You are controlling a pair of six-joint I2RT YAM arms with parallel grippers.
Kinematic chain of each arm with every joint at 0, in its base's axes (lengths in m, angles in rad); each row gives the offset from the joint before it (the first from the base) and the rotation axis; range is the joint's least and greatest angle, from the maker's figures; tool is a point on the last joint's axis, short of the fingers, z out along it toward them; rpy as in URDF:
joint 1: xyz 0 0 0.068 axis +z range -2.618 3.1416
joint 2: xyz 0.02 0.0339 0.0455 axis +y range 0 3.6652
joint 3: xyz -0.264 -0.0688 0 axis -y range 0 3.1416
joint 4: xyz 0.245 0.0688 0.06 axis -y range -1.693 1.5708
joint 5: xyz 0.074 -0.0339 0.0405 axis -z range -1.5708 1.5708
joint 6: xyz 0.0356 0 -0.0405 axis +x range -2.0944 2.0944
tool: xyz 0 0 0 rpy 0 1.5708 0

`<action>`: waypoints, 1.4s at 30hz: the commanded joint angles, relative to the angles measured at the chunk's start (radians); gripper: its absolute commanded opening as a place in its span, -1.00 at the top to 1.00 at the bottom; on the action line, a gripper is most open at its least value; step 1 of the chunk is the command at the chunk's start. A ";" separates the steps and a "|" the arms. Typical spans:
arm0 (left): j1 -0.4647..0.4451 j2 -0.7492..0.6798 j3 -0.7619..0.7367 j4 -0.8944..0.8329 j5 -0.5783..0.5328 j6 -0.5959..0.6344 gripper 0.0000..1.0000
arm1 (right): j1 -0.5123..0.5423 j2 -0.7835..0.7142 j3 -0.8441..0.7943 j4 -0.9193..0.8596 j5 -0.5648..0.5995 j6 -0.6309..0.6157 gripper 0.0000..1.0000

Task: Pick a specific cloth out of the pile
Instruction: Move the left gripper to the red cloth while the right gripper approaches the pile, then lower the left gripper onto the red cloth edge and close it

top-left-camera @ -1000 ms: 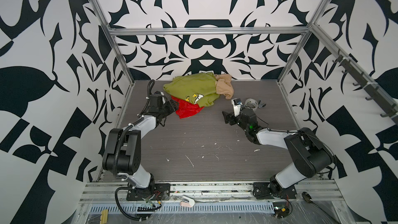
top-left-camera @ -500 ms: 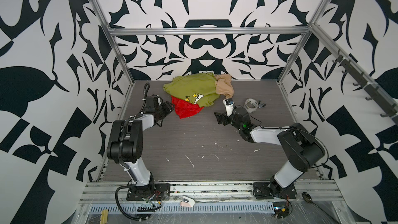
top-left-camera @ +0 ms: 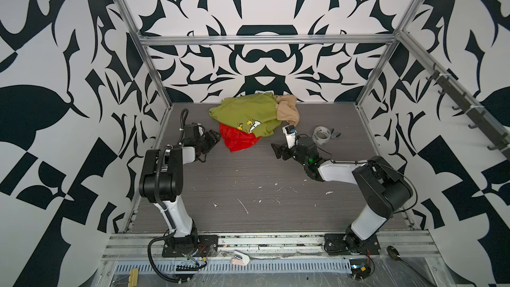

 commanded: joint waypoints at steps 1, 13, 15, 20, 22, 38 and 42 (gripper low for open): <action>0.004 0.040 0.017 0.038 0.023 -0.038 -0.29 | 0.009 -0.015 0.032 0.044 -0.006 0.011 -0.81; 0.001 0.133 0.040 0.111 0.047 -0.092 -0.20 | 0.015 -0.010 0.045 0.030 -0.008 0.003 -0.82; 0.002 0.139 0.042 0.114 0.046 -0.096 -0.20 | 0.015 -0.008 0.046 0.030 -0.009 0.004 -0.82; -0.007 0.158 0.052 0.127 0.048 -0.107 -0.20 | 0.015 0.001 0.054 0.031 -0.012 0.004 -0.82; -0.013 0.168 0.055 0.135 0.049 -0.113 -0.19 | 0.015 0.001 0.054 0.030 -0.012 0.003 -0.82; -0.052 0.221 0.084 0.186 0.067 -0.144 0.02 | 0.016 -0.036 0.020 0.026 0.015 -0.013 -0.82; -0.059 0.230 0.088 0.206 0.069 -0.146 0.10 | 0.015 -0.053 0.007 0.024 0.023 -0.015 -0.82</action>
